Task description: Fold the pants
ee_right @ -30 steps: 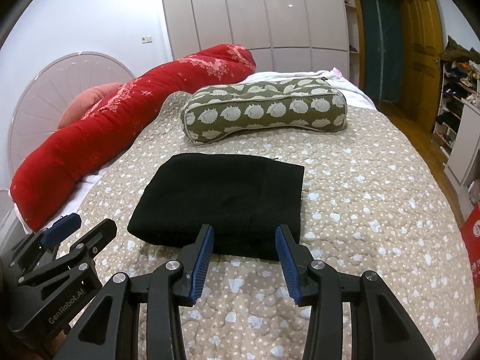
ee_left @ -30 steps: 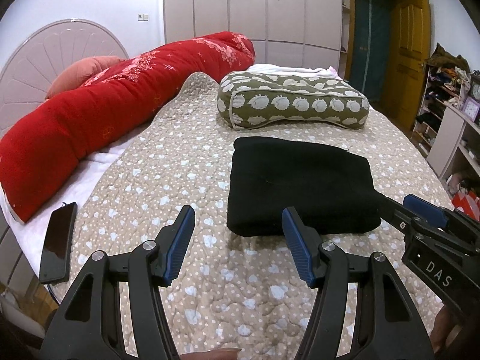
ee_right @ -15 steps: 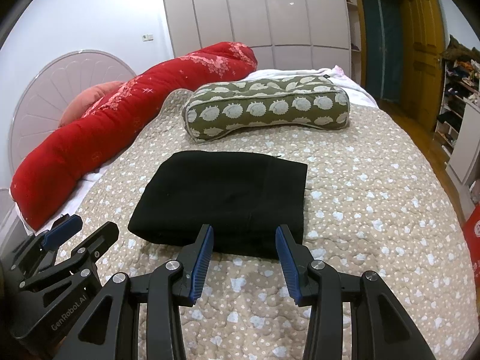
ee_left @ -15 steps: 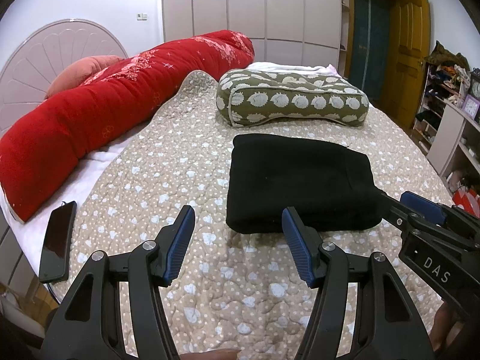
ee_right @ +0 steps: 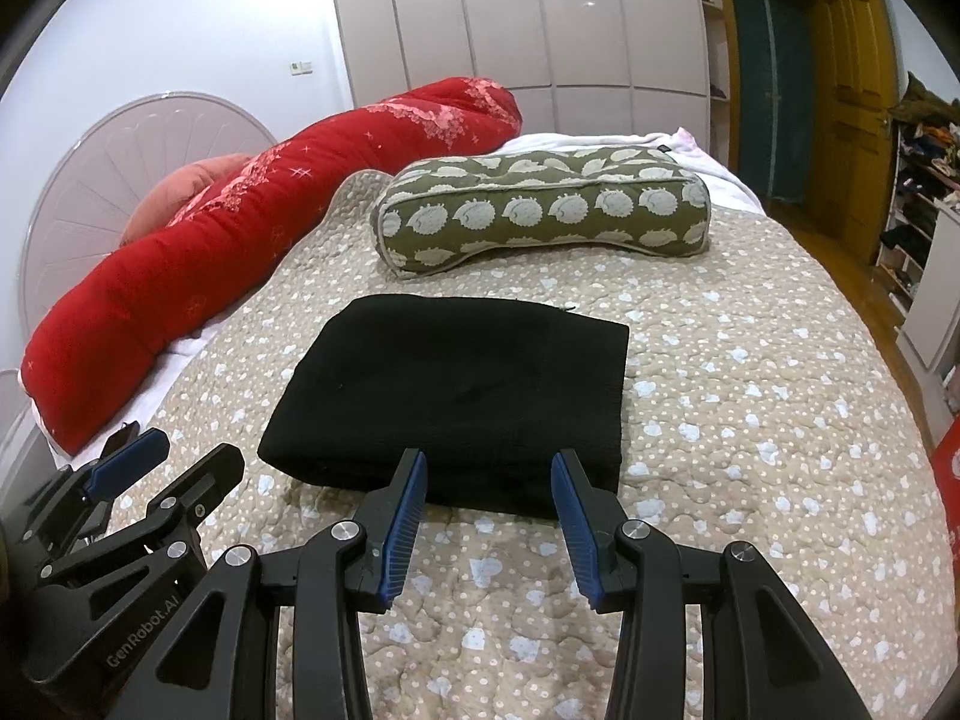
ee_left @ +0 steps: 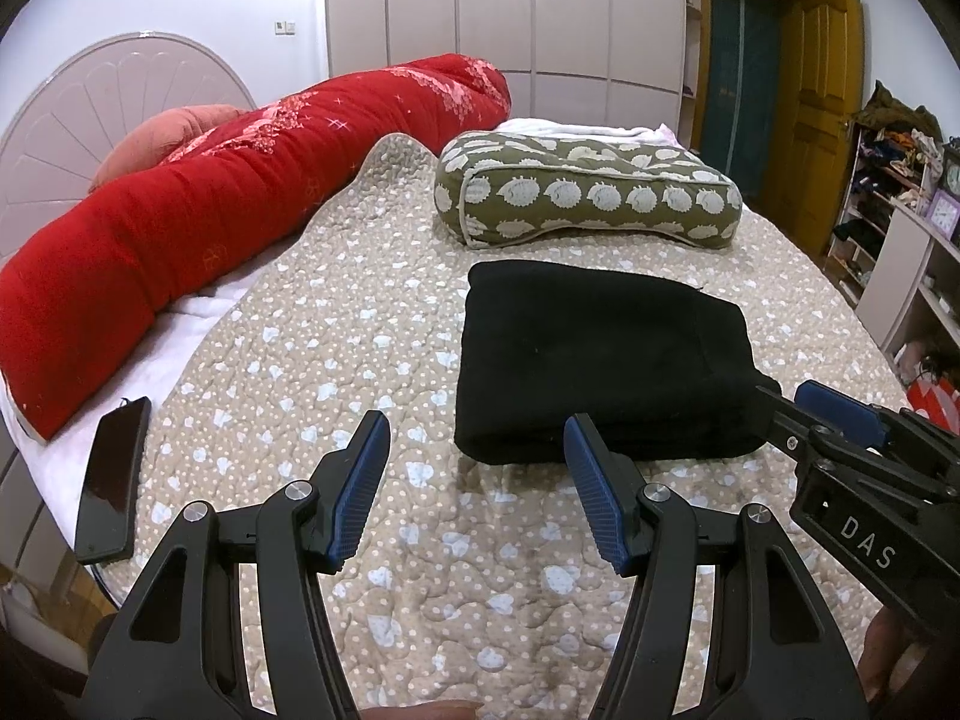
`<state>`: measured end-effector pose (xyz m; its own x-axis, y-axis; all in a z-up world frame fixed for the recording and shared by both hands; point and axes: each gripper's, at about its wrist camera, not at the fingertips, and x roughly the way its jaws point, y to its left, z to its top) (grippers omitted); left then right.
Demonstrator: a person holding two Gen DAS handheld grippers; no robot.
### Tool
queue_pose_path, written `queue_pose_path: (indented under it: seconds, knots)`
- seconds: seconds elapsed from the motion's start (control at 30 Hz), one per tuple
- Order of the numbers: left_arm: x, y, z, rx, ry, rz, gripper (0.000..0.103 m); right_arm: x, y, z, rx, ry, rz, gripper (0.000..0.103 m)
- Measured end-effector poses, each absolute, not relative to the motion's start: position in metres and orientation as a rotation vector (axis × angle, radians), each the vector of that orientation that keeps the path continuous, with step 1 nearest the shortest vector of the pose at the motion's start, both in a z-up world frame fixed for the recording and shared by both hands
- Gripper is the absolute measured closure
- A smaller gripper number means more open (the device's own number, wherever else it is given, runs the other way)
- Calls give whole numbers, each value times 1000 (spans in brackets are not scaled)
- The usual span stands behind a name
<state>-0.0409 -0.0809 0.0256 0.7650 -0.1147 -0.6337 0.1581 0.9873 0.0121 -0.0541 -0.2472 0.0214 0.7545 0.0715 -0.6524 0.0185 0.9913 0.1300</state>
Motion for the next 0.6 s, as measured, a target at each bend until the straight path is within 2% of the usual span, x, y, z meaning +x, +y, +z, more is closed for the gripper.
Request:
queue_pose_path:
  seconds: [0.6]
  knots:
    - [-39,-81,20,60,703,-155,42,-54,-249,17,138,728,16,61]
